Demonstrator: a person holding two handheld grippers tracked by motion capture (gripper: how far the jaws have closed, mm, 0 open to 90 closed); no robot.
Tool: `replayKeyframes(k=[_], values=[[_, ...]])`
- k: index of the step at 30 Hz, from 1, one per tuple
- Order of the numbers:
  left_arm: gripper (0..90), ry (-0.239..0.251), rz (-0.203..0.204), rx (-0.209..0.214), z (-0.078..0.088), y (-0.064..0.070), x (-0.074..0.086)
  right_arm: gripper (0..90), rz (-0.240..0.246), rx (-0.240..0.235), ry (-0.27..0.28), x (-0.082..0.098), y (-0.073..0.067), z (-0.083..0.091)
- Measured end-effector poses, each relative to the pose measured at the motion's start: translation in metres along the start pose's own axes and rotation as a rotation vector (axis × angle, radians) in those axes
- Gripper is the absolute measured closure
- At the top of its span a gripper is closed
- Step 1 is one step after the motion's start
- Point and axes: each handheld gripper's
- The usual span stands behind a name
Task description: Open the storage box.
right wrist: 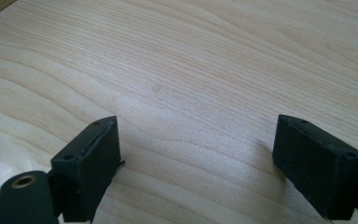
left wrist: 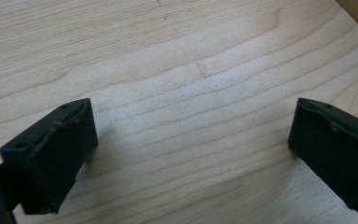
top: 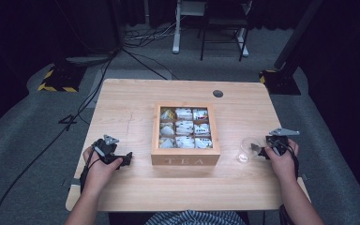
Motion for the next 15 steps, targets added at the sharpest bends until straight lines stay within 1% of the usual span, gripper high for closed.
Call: replayKeyframes(k=[1,3,4,5,6,9,10,11,12,15], values=[[7.9,-0.012,-0.002,0.003,0.002,-0.002,-0.002,15.2,0.000,0.000,0.000,0.000,0.000,0.000],[22.3,-0.035,-0.001,0.015,0.006,-0.005,-0.006,15.2,0.000,0.000,0.001,0.000,0.000,0.000],[23.3,-0.036,0.000,0.024,0.007,-0.006,-0.007,15.2,0.001,0.000,0.001,0.000,0.000,0.000],[21.7,-0.031,0.007,0.036,0.009,-0.007,-0.009,15.2,0.001,0.000,0.001,0.000,0.000,0.000],[22.4,-0.023,0.012,0.045,0.012,-0.007,-0.011,15.2,0.001,0.000,0.001,0.000,0.000,0.000],[23.4,0.000,-0.008,0.036,0.021,-0.008,-0.018,15.3,0.001,-0.001,0.001,0.000,0.000,0.000],[23.5,0.000,-0.008,0.036,0.021,-0.008,-0.018,15.3,0.001,-0.001,0.001,0.000,0.000,0.000],[23.6,0.011,-0.001,0.039,0.026,-0.007,-0.021,15.2,0.001,0.000,0.001,0.000,0.000,0.000],[23.6,0.030,-0.012,0.049,0.031,-0.006,-0.025,15.2,0.001,0.000,0.001,0.000,0.000,0.000],[23.7,0.051,-0.021,0.063,0.040,-0.003,-0.030,15.2,0.002,0.000,0.001,0.000,0.000,0.000]])
Point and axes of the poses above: each handheld gripper's, and its own axes: z roughly backward along the jaws, x roughly out of its underside, y roughly to its right, and after that the axes turned 13 degrees about -x, right-handed
